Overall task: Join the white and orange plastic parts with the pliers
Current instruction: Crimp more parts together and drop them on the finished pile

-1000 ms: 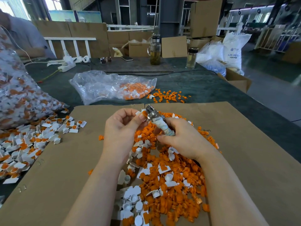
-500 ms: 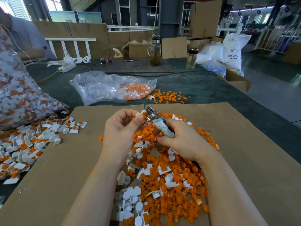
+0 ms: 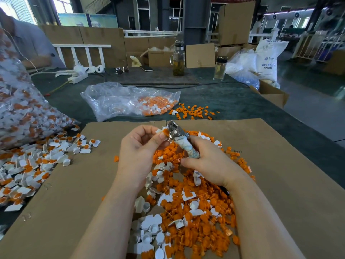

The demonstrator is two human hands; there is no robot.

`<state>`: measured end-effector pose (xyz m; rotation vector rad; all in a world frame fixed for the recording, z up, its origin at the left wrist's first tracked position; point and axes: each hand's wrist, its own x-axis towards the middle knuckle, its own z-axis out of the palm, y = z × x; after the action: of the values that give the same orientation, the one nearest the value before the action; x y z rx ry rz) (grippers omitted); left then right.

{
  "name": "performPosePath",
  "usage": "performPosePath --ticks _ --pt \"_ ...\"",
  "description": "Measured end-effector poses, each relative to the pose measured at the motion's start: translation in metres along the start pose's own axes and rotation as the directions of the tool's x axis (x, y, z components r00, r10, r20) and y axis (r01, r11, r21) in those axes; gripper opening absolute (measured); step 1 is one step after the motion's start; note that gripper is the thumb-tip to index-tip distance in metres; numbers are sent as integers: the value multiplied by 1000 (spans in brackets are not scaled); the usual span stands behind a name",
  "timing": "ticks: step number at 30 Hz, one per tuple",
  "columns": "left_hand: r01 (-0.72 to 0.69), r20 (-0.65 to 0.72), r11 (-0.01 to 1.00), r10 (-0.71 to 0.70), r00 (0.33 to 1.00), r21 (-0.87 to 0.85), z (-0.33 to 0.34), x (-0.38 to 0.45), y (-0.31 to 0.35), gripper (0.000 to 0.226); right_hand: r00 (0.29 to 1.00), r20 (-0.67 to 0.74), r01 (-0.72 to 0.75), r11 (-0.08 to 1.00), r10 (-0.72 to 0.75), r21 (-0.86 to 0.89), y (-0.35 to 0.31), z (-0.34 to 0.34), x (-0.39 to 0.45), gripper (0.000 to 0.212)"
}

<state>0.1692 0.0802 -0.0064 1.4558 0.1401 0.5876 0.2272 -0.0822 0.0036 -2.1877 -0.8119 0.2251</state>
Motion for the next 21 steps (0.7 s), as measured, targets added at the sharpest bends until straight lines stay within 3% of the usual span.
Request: performPosePath --ticks 7,21 --pt "-8 10 1000 8 1000 20 -1 0 0 7 999 39 3 999 -4 35 -2 -1 -1 29" --pt "-1 -22 999 2 1000 34 -1 0 0 2 999 -14 46 988 -48 -147 -7 4 0 24"
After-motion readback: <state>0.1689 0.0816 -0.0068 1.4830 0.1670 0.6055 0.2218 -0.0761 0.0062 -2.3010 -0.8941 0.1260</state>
